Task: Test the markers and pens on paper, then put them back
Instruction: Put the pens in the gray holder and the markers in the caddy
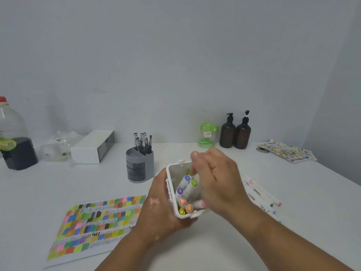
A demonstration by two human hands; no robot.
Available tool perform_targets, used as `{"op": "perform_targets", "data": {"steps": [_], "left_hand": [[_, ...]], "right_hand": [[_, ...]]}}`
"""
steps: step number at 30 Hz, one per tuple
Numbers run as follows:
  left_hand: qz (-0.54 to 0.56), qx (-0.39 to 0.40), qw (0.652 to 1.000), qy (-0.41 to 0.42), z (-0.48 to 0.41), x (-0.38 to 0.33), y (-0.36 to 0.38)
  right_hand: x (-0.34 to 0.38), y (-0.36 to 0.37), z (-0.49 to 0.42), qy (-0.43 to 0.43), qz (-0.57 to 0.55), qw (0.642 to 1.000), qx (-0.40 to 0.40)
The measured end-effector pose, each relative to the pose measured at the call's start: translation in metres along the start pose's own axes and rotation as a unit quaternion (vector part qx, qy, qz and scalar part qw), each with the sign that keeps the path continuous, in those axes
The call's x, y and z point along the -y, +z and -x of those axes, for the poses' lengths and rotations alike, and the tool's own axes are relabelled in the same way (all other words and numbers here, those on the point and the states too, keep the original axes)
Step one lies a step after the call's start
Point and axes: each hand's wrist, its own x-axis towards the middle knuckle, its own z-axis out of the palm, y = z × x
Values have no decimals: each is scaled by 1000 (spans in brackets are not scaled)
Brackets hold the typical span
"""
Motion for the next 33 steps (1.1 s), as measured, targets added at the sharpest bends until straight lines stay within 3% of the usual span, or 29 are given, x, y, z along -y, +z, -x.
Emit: {"op": "perform_targets", "data": {"steps": [2,8,15,19,22,25,28,33], "left_hand": [[10,-4,1000,2,0,0,3],[14,-4,1000,0,3,2,3],[19,21,999,-36,-1,-5,9],[14,47,998,-40,-5,-12,19],[38,49,997,-46,-7,-15,28],[75,43,994,-64,-12,-18,40],[90,54,993,-60,-16,-20,54],[123,61,989,-52,-20,-17,69]], "right_hand": [[-4,-13,-4,-14,61,998,3],[-13,-23,11,-30,125,985,117],[-40,-24,29,12,109,990,92],[-63,-50,19,106,79,991,14],[-100,-76,20,209,117,971,17],[-141,-86,38,273,226,930,101],[-168,-86,46,286,294,899,155],[-179,-66,32,233,352,883,204]]}}
